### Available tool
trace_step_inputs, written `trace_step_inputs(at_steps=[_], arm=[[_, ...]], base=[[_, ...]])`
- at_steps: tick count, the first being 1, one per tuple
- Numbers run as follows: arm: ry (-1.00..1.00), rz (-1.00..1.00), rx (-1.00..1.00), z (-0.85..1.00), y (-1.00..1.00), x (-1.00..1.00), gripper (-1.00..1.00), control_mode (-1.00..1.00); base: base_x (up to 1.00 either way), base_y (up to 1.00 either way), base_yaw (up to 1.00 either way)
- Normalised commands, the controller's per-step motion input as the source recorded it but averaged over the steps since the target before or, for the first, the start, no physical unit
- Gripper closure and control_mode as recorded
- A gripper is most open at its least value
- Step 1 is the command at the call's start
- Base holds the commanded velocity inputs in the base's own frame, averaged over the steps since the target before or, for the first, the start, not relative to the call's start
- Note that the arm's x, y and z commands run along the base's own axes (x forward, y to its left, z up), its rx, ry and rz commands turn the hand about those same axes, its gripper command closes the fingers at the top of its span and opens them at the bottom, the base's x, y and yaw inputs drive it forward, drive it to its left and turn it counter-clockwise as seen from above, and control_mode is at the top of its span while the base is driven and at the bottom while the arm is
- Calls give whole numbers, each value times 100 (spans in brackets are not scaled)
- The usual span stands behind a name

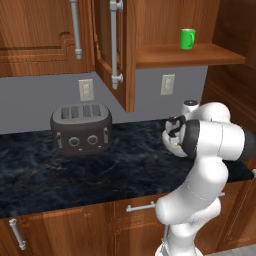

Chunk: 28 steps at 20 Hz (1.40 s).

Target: Pick the carrot from the cabinet and place it in the bowl. Then pick the bowl and place it in the sink. Then turn on the sink facuet.

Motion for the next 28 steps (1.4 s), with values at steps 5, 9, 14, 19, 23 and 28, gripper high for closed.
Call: trace_step_inputs(at_steps=[5,9,14,19,23,28], arm=[[0,2,0,-5,-1,8,-100,-100],[0,0,0,11,-1,-1,-100,-100],[-3,0,0,34,1,-12,-100,-100],[-8,1,0,63,16,-37,-100,-100],[-6,4,-1,44,59,-63,-100,-100],[0,3,-1,2,65,-36,-100,-100]], base=[[0,0,0],[0,0,0],[0,0,0],[0,0,0],[0,0,0],[0,0,0]])
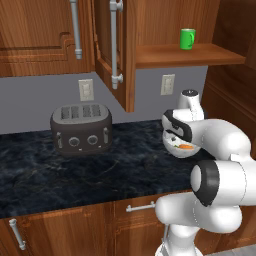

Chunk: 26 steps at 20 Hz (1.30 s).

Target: Pick the carrot from the cabinet and place it in the bowl. Then pick the bowl and place it in the sink. Then turn on the sink facuet.

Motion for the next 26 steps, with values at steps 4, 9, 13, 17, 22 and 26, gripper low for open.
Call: trace_step_inputs(at_steps=[4,9,13,17,22,26], arm=[[0,2,0,0,28,-25,-100,-100],[0,1,0,-10,1,-3,-100,-100],[1,1,0,-24,0,0,-100,-100],[2,4,0,-33,0,3,-100,-100],[1,6,0,-18,-2,8,-100,-100],[0,6,0,-13,-6,2,-100,-100]], base=[[0,0,0],[0,0,0],[0,0,0],[0,0,0],[0,0,0],[0,0,0]])
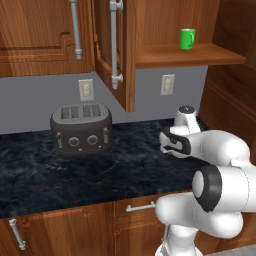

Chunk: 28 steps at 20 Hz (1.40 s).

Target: Pick the carrot from the cabinet and place it in the bowl. Then pick the bowl and place it in the sink. Then turn on the sink facuet.

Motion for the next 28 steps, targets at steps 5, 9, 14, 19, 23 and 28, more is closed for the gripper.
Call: trace_step_inputs(at_steps=[5,9,14,19,23,28], arm=[[0,6,0,-11,-6,5,-100,-100],[0,6,0,-12,-3,7,-100,-100],[0,6,0,-18,-1,0,-100,-100],[0,9,-1,-13,0,0,-100,-100],[0,8,-2,-17,-1,9,-100,-100],[0,7,-1,-12,-4,0,-100,-100]], base=[[0,0,0],[0,0,0],[0,0,0],[0,0,0],[0,0,0],[0,0,0]])
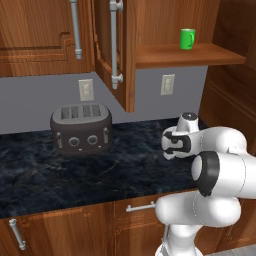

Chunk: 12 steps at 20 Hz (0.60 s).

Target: Pick the carrot from the cabinet and place it in the bowl. Then pick the bowl and place it in the sink. Then turn on the sink facuet.

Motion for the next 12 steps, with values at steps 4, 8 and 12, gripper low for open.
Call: trace_step_inputs(at_steps=[4,8,12], arm=[[0,5,-2,-3,-1,0,100,-100],[2,0,-2,0,1,0,100,-100],[2,0,-4,0,6,-1,100,-100]], base=[[0,0,0],[0,0,0],[0,0,0]])
